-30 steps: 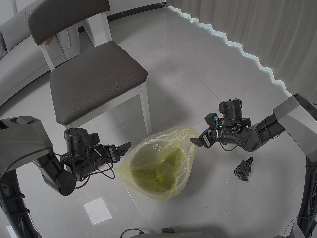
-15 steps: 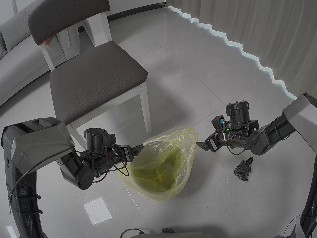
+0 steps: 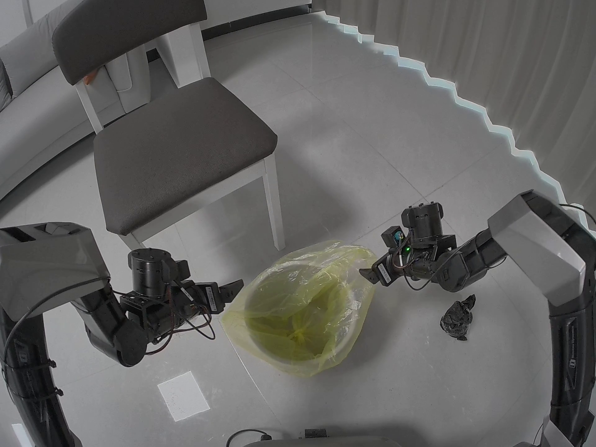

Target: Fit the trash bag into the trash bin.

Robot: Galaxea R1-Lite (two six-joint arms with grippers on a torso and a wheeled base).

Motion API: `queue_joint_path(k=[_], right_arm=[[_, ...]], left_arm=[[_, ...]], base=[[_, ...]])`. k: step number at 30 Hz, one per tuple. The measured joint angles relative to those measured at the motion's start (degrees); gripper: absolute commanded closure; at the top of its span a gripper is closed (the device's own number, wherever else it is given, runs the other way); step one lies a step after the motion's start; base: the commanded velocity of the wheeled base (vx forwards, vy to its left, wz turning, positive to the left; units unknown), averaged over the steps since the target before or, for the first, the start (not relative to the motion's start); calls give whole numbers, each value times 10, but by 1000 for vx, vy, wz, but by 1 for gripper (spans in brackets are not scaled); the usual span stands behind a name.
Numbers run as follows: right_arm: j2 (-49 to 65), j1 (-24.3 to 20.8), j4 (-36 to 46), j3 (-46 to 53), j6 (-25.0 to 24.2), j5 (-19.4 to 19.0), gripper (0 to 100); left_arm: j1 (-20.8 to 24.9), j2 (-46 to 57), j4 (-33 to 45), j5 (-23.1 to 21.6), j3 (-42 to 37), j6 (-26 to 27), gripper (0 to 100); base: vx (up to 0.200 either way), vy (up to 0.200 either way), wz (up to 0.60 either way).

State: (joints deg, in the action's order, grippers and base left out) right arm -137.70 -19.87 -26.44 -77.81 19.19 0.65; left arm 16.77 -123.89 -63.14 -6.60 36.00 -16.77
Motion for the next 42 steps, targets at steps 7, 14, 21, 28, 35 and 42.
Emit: queue_joint_path(k=[7,14,21,28,35,42], right_arm=[[-82,15,3,-64,0,1,0],[-141,11,7,-118,-11,2,0],[-146,7,9,-117,-18,2,0],[-67,16,9,-42,-17,3,0],[48,24,9,54,-17,16,0],[130,25,4,135,-18,36,0]], left_arm=[[-25,17,-33,-2,-46,0,0],[-29,20,-44,-2,-62,0,0],[-24,15,-44,-2,-56,0,0],[-23,-5,-40,0,-30,0,0],[3,-42,-35,-2,9,4,0],[49,-86,-37,7,42,55,0]], base=[[0,0,0],[0,0,0],[0,0,0],[0,0,0],[0,0,0],[0,0,0]])
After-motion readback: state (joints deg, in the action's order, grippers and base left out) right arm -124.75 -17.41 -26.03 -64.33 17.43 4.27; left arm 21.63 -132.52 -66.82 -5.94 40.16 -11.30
